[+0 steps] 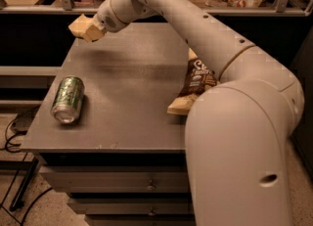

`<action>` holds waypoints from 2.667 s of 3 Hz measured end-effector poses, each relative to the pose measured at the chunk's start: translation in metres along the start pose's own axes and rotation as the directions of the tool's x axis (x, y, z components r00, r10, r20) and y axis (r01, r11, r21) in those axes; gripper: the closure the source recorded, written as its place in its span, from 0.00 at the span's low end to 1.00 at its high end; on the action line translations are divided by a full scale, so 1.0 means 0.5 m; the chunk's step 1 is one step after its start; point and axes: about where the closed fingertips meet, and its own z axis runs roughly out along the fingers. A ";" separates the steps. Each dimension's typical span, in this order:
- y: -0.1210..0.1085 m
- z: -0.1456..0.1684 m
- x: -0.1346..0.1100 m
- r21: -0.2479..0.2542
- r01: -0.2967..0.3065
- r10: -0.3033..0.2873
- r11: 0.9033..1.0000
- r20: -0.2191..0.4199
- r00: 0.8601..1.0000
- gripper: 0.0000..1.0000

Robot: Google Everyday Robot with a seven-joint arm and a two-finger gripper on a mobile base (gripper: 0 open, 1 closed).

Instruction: Move sponge near green can

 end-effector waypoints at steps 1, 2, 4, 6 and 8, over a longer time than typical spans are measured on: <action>0.072 -0.004 0.037 -0.082 -0.018 0.019 0.996 0.010 1.000 1.00; 0.142 -0.015 0.064 -0.147 -0.028 0.033 0.989 0.028 0.999 1.00; 0.241 -0.051 0.104 -0.211 -0.043 0.054 0.977 0.048 0.997 0.59; 0.255 -0.100 0.149 -0.170 -0.077 0.083 0.982 0.030 0.996 0.13; 0.258 -0.099 0.169 -0.164 -0.091 0.096 0.982 0.019 0.995 0.00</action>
Offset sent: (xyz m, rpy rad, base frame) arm -0.1173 -0.0233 -0.0513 0.0599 0.1551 0.1642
